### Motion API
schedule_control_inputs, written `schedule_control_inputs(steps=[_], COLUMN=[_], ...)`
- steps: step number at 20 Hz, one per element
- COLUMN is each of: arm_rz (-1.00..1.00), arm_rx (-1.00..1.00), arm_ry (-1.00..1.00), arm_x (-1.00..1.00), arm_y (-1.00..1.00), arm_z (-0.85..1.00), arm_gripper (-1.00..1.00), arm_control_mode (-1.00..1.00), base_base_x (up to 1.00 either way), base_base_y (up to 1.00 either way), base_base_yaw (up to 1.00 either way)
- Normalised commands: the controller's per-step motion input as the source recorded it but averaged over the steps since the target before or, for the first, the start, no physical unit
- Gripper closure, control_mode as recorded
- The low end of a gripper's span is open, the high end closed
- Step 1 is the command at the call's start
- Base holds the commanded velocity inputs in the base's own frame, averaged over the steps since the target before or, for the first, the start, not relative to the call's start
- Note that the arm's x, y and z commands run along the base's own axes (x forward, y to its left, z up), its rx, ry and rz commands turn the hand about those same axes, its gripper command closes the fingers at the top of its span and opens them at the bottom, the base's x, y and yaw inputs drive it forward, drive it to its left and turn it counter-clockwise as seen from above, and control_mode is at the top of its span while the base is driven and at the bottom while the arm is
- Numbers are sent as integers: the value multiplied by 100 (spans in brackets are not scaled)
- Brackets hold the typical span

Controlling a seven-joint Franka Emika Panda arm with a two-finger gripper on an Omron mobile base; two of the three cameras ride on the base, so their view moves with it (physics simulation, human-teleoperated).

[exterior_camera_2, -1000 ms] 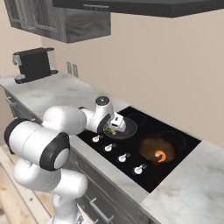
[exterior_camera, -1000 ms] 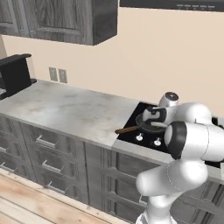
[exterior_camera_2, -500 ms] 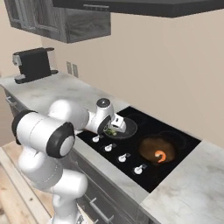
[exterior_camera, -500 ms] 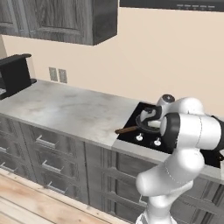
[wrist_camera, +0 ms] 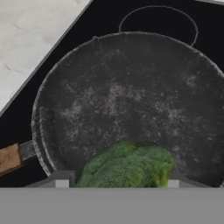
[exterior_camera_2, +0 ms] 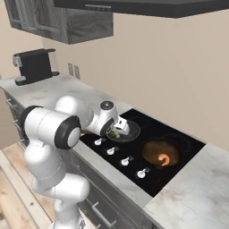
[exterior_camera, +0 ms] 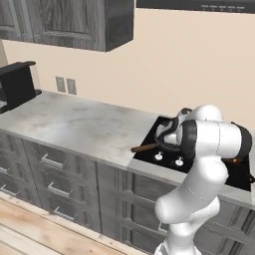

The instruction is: Place both pans onto different burners. Then place the broccoli and the shrimp on different pans.

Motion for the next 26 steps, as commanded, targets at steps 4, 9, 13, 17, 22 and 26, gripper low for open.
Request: schedule_control_inputs(steps=[4,9,13,17,22,26], arm_rz=[0,0,0,0,0,-4], arm_rx=[0,0,0,-2,-5,-9], arm_ry=[0,-6,-23,-28,-34,-17], arm_x=[0,-2,-18,-40,-52,-39], arm_y=[0,0,0,0,0,0], arm_z=[-1,3,42,68,59,78], arm_gripper=[-100,-100,-100,-100,-100,-100], arm_control_mode=[-100,-100,-100,-100,-100,-100], base_base_x=[0,0,0,0,0,0], base_base_y=[0,0,0,0,0,0], base_base_yaw=[0,0,0,0,0,0])
